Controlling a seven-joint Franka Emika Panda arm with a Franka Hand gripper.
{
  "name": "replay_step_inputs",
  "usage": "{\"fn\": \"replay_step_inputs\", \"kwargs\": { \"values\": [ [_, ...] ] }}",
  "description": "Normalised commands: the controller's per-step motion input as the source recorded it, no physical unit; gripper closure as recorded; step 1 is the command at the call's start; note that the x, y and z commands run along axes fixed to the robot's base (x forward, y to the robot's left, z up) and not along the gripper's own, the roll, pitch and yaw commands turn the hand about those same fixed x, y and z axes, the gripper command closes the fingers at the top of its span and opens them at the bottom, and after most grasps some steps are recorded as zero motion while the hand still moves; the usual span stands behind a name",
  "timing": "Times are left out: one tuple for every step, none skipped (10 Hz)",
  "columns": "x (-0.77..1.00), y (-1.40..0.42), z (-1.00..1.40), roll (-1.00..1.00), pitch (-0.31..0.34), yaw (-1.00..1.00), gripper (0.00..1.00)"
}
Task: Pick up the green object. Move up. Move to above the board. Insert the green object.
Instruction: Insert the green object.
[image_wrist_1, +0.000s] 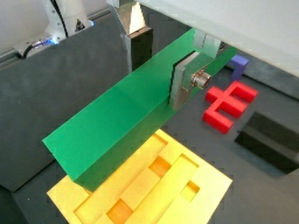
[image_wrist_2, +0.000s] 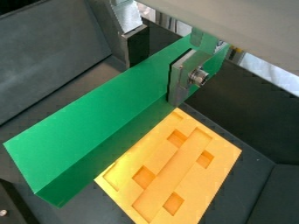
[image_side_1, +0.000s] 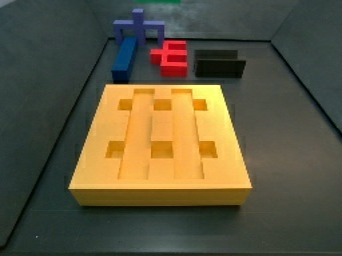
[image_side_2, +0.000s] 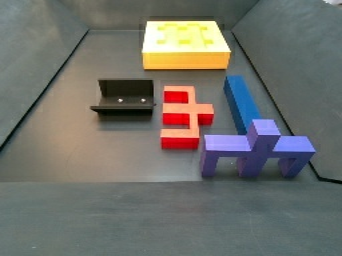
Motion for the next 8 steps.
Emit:
{"fn": "replay_step_inputs", "kwargs": {
  "values": [
    [-0.20, -0.07, -0.75, -0.18, -0.047, 0.00, 1.00],
    [-0.34, -0.05, -0.77, -0.16, -0.026, 0.04, 1.00],
    [-0.69, -0.25, -1.00, 0.00, -0.010, 0.11, 1.00],
    [-0.65, -0.31, -1.00, 0.00, -0.031, 0.21, 1.00],
    [-0.54, -0.36, -1.00, 0.00, -0.066, 0.29, 1.00],
    [-0.27, -0.36, -0.81, -0.01, -0.139, 0.42, 1.00],
    [-0.04, -0.31, -0.64, -0.11, -0.180, 0.32, 1.00],
    [0.00, -0.25, -0.58, -0.16, -0.171, 0.32, 1.00]
  ]
}}
